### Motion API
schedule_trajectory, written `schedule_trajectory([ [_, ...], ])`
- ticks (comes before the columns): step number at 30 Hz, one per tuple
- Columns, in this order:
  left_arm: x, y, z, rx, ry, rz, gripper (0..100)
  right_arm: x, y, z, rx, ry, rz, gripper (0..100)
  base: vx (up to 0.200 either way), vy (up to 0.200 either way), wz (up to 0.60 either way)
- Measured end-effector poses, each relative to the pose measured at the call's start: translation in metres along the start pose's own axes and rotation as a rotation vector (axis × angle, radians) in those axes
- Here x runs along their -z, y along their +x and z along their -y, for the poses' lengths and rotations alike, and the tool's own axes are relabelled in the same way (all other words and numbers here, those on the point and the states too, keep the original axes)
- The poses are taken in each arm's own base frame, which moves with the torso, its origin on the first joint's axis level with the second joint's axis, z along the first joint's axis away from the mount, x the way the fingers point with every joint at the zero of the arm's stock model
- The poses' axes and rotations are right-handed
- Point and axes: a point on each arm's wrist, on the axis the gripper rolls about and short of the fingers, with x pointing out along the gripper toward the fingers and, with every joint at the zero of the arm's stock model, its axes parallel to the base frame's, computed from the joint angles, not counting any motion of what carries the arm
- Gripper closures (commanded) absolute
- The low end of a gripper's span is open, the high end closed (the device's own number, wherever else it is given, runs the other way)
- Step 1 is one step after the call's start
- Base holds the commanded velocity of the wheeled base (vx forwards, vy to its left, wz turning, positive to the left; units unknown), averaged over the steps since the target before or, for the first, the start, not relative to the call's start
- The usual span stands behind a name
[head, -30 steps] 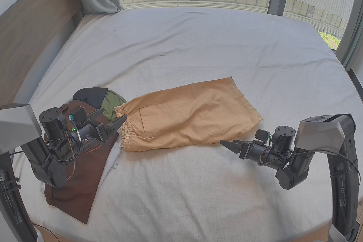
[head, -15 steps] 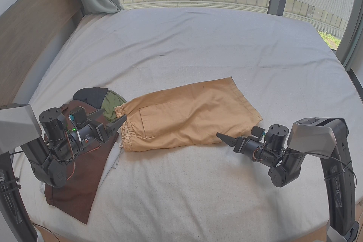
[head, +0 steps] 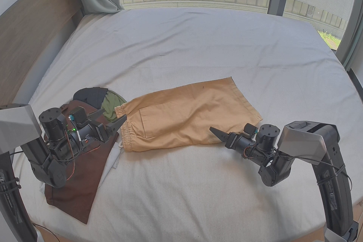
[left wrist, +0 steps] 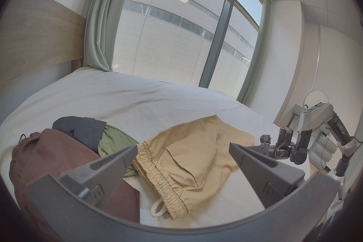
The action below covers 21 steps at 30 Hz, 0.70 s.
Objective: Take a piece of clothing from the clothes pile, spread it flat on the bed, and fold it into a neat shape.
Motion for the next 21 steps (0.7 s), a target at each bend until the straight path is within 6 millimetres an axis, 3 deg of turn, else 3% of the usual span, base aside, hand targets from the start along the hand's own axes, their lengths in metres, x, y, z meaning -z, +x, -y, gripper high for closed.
schedule_trajectory([
  [5, -0.0002, 0.0002, -0.0001, 0.0, 0.0, 0.001, 0, 0.0028, 0.0015, 0.0017, 0.001, 0.007, 0.0, 0, 0.0, 0.0, 0.0],
  [6, -0.0002, 0.0002, 0.0001, 0.001, 0.0, 0.001, 0, 0.0031, 0.0016, 0.0019, 0.002, 0.007, 0.0, 100, 0.0, 0.0, 0.0],
  [21, 0.0005, 0.0009, 0.0021, 0.008, -0.051, -0.002, 0, 0.0079, -0.0004, 0.0045, 0.017, 0.024, -0.017, 100, 0.0, 0.0, 0.0],
])
